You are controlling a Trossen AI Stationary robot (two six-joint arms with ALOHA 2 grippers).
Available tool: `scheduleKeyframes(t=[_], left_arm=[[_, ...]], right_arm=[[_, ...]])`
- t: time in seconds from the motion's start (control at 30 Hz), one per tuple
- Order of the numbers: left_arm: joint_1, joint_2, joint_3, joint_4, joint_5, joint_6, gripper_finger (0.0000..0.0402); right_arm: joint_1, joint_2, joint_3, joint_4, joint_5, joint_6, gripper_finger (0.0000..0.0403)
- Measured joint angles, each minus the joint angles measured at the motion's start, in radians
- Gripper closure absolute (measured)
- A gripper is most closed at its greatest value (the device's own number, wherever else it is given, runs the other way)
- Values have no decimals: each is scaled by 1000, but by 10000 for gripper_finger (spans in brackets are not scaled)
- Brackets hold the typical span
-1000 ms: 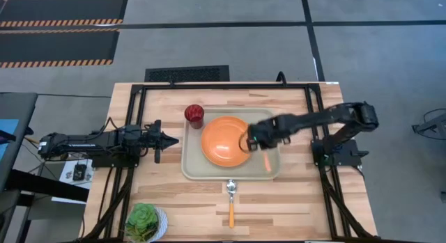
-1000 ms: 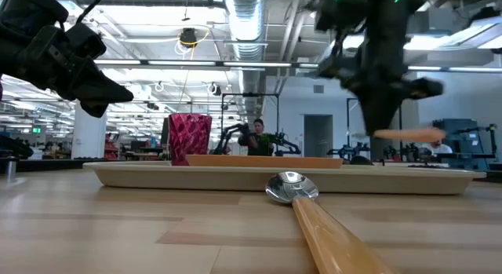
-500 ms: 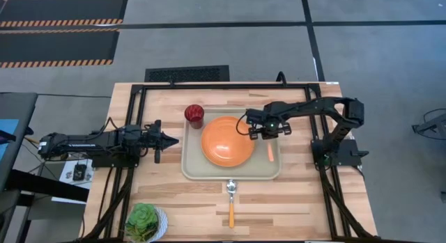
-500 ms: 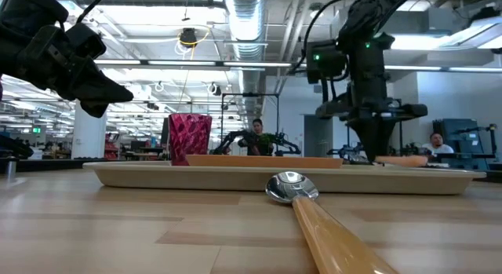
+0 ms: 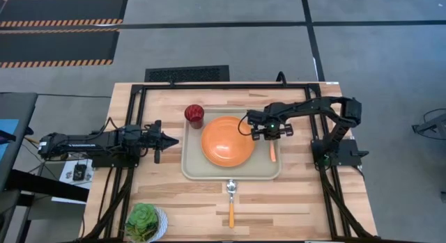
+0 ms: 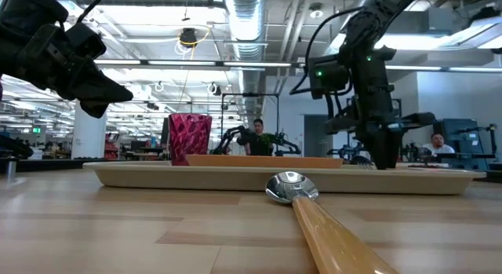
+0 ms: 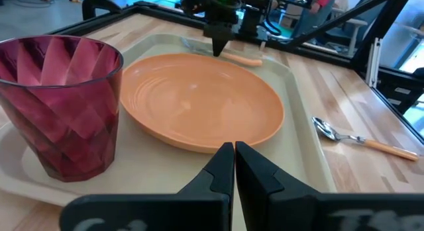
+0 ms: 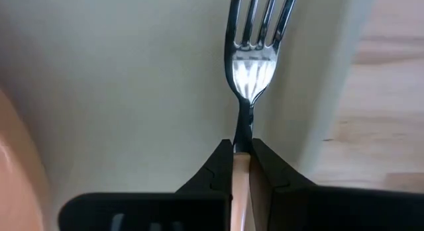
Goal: Pick and place plate/cup/fork/spoon on tray
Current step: Put the orange fork to the right of the gray serving tray
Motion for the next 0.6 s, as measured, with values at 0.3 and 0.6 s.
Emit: scheduleKeyframes(t=[0.3,0.6], left_arm=[[0,0,0,0,1,-1,401],[0,0,0,0,2,-3,401]], right_arm=[[1,-3,-9,17,3,6,365],[1,-3,-9,18,8,5,339]])
